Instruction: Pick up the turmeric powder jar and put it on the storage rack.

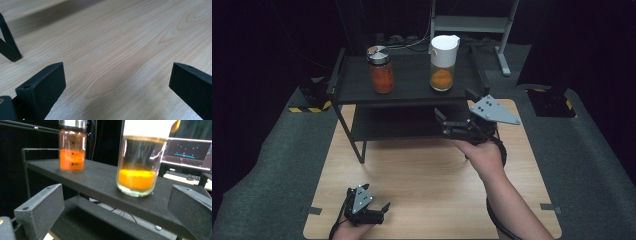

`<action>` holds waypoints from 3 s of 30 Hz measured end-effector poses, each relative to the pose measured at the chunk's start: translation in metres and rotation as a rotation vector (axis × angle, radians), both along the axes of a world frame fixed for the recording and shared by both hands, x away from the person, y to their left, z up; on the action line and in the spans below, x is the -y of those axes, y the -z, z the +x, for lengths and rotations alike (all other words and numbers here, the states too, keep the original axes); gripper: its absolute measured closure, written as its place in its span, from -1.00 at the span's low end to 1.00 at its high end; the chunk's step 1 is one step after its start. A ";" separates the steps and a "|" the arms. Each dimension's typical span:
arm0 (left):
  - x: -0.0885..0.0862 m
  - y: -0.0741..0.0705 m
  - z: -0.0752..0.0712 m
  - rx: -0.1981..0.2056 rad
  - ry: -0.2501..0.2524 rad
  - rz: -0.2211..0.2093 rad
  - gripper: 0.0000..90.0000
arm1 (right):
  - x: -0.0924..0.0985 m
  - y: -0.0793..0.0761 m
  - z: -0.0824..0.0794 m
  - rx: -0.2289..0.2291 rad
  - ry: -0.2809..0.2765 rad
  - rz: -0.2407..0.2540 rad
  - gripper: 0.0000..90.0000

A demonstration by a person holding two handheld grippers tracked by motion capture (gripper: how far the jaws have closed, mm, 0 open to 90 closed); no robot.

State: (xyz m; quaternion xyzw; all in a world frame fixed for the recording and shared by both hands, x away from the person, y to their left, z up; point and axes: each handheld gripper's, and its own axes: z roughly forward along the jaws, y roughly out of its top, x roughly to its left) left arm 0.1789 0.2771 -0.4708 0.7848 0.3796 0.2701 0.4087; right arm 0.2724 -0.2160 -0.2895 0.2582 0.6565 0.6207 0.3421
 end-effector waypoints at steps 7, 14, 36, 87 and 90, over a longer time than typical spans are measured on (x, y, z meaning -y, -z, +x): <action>0.001 0.000 0.000 0.001 0.002 0.004 -0.98 | 0.008 0.015 -0.013 -0.012 -0.008 -0.019 -1.00; 0.001 0.000 0.000 0.004 -0.001 0.007 -0.98 | 0.014 0.030 -0.024 -0.026 -0.013 -0.054 -1.00; 0.003 0.000 0.000 0.011 0.010 0.027 -0.98 | 0.024 0.098 -0.043 -0.119 -0.016 -0.116 -1.00; 0.022 -0.006 0.006 -0.009 0.028 0.127 -0.97 | 0.044 0.186 -0.055 -0.343 0.099 -0.378 -0.98; 0.021 -0.006 0.006 -0.009 0.040 0.128 -0.97 | 0.041 0.185 -0.055 -0.337 0.100 -0.396 -0.98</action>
